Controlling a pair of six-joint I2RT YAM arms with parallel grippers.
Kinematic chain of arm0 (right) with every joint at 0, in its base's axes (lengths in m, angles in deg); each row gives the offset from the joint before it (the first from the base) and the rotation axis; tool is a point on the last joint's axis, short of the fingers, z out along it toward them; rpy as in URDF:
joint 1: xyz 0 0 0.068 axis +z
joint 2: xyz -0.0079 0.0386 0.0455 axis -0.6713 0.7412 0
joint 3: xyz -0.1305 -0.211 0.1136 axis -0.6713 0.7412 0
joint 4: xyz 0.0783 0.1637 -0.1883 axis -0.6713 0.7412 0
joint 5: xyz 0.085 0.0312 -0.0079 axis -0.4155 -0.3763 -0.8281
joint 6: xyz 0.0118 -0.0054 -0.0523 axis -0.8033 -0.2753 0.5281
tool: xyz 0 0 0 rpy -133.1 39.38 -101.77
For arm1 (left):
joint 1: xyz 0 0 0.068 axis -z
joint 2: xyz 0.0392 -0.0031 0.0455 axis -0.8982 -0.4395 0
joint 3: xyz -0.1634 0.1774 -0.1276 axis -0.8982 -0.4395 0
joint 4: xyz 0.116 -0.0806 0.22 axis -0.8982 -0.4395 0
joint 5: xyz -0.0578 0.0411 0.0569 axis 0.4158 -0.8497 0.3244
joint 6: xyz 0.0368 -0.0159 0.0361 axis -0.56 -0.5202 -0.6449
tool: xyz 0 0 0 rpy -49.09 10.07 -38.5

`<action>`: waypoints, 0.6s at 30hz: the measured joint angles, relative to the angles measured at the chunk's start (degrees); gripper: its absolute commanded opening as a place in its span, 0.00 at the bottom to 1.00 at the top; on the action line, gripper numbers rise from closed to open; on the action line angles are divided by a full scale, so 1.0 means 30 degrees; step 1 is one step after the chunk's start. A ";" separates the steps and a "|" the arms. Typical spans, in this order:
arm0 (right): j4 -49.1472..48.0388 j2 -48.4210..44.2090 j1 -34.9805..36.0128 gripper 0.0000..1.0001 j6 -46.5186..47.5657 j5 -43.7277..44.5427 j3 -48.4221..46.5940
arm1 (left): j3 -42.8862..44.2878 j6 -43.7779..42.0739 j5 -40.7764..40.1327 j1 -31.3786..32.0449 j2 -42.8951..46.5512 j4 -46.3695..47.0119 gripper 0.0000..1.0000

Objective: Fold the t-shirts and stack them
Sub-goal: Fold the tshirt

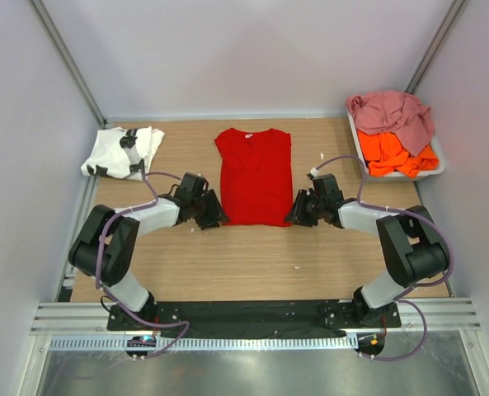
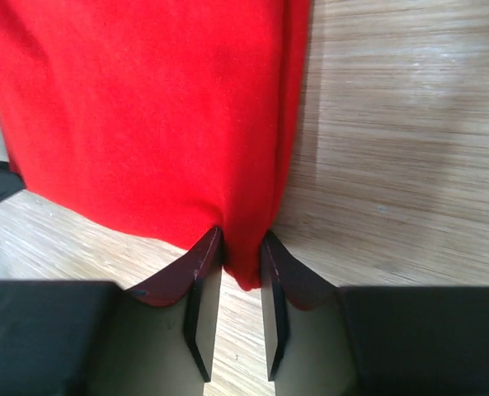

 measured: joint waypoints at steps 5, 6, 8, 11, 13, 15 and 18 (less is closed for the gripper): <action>-0.0153 0.0182 -0.0015 0.22 0.0029 -0.0138 -0.0007 | -0.0335 0.0350 0.0291 0.0219 -0.0590 0.1071 0.12; -0.0153 0.0182 -0.0015 0.20 0.0044 -0.0131 0.0000 | -0.0342 0.0342 0.0284 0.0219 -0.0699 0.1224 0.07; -0.0153 0.0219 -0.0015 0.17 0.0073 -0.0168 0.0000 | -0.0350 0.0401 0.0372 0.0219 -0.0845 0.1508 0.00; -0.0138 0.0255 -0.0007 0.08 0.0131 -0.0175 0.0000 | -0.0408 0.0342 0.0350 0.0233 -0.0845 0.1734 0.00; -0.0117 0.0248 -0.0007 0.04 0.0204 -0.0175 0.0036 | -0.0459 0.0342 0.0350 0.0248 -0.0831 0.1785 0.00; -0.0109 0.0189 -0.0007 0.01 0.0255 -0.0175 0.0087 | -0.0605 0.0335 0.0313 0.0299 -0.0648 0.1770 0.00; 0.0401 -0.0335 -0.0007 0.01 0.0379 -0.0153 0.0386 | -0.1282 0.0350 0.0058 0.0568 0.0204 0.1479 0.00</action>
